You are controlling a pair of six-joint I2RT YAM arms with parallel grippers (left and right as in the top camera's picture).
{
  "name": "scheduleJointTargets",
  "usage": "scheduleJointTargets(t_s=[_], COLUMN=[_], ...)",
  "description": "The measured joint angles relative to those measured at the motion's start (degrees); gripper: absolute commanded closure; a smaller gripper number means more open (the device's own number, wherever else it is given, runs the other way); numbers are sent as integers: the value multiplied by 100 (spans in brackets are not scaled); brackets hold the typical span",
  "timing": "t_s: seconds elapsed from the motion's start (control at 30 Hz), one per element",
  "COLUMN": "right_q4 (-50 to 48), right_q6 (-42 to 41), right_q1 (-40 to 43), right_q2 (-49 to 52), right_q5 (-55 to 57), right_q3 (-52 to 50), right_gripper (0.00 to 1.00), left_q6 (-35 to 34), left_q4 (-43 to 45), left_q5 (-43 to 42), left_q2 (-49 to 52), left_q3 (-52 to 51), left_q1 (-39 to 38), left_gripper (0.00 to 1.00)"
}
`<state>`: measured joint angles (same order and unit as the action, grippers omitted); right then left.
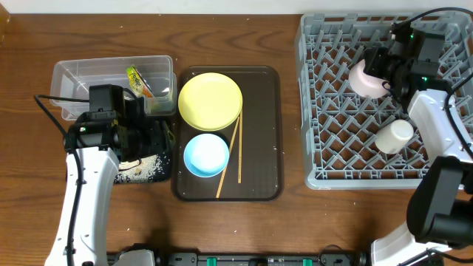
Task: Sort waste into correct bins and load items into the dishwasher rack
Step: 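Reach the right gripper to the blue bowl and grasp its rim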
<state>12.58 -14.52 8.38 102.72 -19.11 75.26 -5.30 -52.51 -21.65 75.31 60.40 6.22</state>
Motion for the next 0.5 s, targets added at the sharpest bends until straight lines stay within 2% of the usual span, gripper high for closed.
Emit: scheduleJointTargets(t_s=[0.17, 0.3, 0.4, 0.5], right_q4=[505, 1051, 1434, 1792], right_q6=[208, 590, 846, 1058], right_q1=[-70, -476, -973, -1641], right_q2=[-372, -870, -1097, -1132], right_q5=[-330, -555, -673, -726], right_q3=[-2, 0, 4, 7], right_gripper=[68, 63, 61, 59], left_q6=[0, -101, -501, -1008], left_q4=[-13, -190, -459, -671], left_q5=[9, 313, 890, 1458], left_q2=[0, 0, 0, 0], left_q3=[0, 0, 0, 0], left_q1=[0, 0, 0, 2], left_gripper=[34, 31, 25, 23])
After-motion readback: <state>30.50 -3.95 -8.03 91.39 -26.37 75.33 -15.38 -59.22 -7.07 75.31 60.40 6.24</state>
